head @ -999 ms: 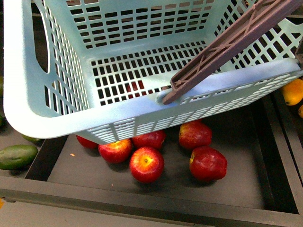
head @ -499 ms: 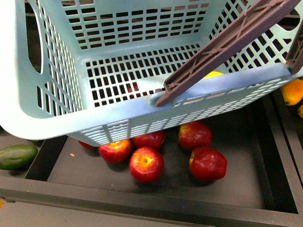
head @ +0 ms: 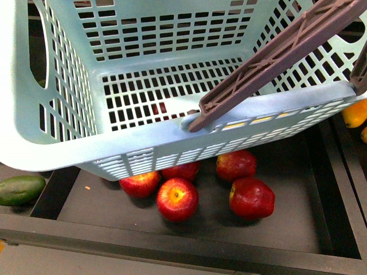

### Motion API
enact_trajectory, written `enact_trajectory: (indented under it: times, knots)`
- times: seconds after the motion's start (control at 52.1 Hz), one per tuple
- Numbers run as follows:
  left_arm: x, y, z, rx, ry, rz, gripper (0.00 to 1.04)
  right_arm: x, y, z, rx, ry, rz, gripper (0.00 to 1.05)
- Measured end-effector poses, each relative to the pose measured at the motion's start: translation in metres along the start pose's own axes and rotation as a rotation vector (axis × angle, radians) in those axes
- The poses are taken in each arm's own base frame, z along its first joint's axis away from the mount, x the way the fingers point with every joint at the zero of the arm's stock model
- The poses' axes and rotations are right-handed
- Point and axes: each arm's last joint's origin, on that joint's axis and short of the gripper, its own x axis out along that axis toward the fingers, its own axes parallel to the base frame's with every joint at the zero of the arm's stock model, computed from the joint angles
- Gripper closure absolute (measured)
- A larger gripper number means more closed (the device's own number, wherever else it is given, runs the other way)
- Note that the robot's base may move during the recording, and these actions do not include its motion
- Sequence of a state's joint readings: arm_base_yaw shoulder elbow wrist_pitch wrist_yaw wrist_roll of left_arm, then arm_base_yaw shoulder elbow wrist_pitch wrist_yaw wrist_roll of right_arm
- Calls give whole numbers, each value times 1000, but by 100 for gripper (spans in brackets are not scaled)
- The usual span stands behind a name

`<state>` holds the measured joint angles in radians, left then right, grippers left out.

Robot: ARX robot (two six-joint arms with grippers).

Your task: Pick mango and avocado into basket

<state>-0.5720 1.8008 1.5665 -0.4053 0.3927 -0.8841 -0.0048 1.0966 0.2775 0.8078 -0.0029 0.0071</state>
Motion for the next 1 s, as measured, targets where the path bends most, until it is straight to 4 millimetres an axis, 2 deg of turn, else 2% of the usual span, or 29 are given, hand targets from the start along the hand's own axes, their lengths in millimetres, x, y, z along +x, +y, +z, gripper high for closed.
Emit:
enact_trajectory:
  times: [0.192, 0.25, 0.595, 0.692, 0.807, 0.999]
  knots:
    - [0, 0, 0, 0, -1, 0, 90, -19, 0, -9, -5, -3, 0, 101]
    - [0, 0, 0, 0, 0, 0, 90, -22, 0, -11, -4, -5, 0, 89]
    - [0, 0, 0, 1, -1, 1, 90, -22, 0, -10, -4, -7, 0, 42]
    - [0, 0, 0, -2, 0, 0, 90, -22, 0, -10, -4, -8, -3, 21]
    - [2, -2, -3, 5, 10, -5, 90, -22, 0, -10, -4, -8, -7, 7]
    - [2, -3, -4, -2, 29, -19, 90, -22, 0, -10, -4, -7, -6, 9]
